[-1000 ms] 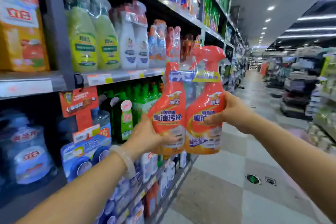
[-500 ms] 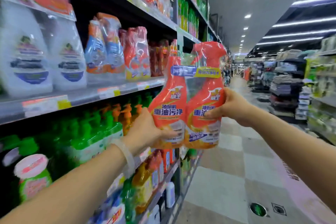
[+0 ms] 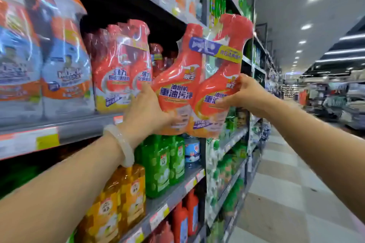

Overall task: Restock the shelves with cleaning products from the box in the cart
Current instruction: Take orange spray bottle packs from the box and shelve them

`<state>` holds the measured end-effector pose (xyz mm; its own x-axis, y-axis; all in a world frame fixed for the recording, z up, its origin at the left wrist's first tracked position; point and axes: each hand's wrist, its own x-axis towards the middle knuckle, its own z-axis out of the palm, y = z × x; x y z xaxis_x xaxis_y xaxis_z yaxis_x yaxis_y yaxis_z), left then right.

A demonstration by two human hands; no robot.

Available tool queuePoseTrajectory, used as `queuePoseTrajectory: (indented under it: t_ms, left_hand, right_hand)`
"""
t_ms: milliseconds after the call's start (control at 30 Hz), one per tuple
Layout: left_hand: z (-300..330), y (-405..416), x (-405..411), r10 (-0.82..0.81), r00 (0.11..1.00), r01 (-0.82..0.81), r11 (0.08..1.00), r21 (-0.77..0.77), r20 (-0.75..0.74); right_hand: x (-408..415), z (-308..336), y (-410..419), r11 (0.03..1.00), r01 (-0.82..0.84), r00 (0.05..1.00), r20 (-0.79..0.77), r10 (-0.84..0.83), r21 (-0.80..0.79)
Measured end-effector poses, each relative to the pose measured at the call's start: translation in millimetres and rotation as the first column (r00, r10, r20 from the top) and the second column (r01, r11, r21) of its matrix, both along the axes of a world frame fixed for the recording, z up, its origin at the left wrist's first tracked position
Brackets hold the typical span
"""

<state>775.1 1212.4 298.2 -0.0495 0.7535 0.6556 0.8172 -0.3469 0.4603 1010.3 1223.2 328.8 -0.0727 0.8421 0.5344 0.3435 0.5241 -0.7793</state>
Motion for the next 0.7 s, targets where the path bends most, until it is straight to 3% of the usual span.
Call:
queuePoseTrajectory:
  t_ms: [367, 533, 700]
  left_hand:
    - [60, 132, 19, 0.371, 0.923, -0.381, 0.919, 0.101, 0.105]
    - [54, 154, 23, 0.537, 0.843, -0.532, 0.828, 0.178, 0.024]
    - [56, 169, 35, 0.699, 0.714, -0.695, 0.702, 0.157, 0.041]
  right_hand:
    - [-3, 100, 215, 0.956, -0.253, 0.96, 0.158, 0.23, 0.146]
    - [-23, 103, 283, 0.894, -0.432, 0.889, 0.224, 0.399, 0.12]
    - [-41, 106, 325, 0.802, -0.581, 0.799, 0.279, 0.532, 0.135]
